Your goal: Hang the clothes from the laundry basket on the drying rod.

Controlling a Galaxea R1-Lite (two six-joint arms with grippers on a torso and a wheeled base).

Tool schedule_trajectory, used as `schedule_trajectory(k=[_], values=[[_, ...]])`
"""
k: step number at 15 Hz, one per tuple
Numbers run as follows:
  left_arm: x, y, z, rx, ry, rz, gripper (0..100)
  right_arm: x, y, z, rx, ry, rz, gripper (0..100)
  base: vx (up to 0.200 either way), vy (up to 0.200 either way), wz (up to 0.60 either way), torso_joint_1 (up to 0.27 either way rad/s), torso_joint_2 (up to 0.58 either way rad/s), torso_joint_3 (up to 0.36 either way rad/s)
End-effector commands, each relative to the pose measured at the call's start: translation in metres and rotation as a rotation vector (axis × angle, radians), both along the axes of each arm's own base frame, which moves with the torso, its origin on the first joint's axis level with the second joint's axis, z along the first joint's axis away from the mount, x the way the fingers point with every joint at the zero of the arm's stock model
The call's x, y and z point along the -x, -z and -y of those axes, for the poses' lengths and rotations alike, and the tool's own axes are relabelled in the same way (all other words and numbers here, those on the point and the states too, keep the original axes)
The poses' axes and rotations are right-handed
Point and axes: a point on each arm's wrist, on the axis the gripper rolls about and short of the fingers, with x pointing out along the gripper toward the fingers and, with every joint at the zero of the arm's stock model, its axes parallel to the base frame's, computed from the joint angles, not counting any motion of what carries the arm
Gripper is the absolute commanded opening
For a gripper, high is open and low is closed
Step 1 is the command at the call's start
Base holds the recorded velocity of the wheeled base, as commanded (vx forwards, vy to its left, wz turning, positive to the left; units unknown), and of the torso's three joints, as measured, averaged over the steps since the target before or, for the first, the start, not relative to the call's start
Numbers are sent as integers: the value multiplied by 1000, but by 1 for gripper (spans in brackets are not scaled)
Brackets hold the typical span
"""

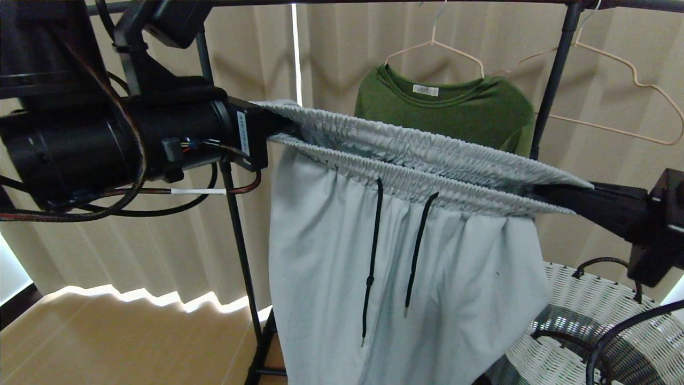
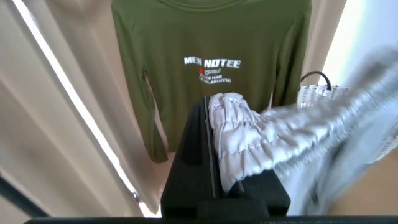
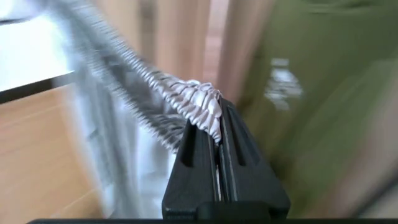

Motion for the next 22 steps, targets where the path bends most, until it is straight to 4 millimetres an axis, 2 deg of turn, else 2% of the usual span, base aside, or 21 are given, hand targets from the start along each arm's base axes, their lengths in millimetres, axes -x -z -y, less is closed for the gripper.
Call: schedule_trajectory(k=[1, 5, 7, 10, 12, 13, 15, 18, 20, 22], values=[[-10, 9, 6, -10, 1, -18, 0, 13, 3, 2, -6, -51, 12, 0, 0, 0, 0, 0, 0, 0], [-6, 7, 3, -5, 1, -14, 0, 11, 5, 1, 47, -56, 44, 0, 0, 0, 0, 0, 0, 0], [7, 4, -4, -20, 7, -35, 0, 8, 7, 6, 96, -16, 81, 0, 0, 0, 0, 0, 0, 0], [30, 0, -17, -56, 28, -98, 0, -21, 4, 14, 113, 92, 93, 0, 0, 0, 0, 0, 0, 0], [42, -2, -23, -62, 60, -110, 0, -36, 1, 11, 103, 103, 119, 0, 0, 0, 0, 0, 0, 0], [54, -4, -29, -60, 120, -116, 0, -49, -1, 8, 92, 115, 144, 0, 0, 0, 0, 0, 0, 0], [62, -1, -32, -63, 175, -126, 0, -66, -5, 4, 74, 126, 178, 0, 0, 0, 0, 0, 0, 0], [74, 5, -29, -74, 225, -135, 0, -80, -16, -5, -7, 108, 158, 0, 0, 0, 0, 0, 0, 0], [77, 15, -27, -95, 239, -153, 0, -85, -14, -13, -39, 88, 118, 0, 0, 0, 0, 0, 0, 0], [81, 17, -28, -103, 250, -147, 0, -89, -11, -14, -36, 97, 105, 0, 0, 0, 0, 0, 0, 0]])
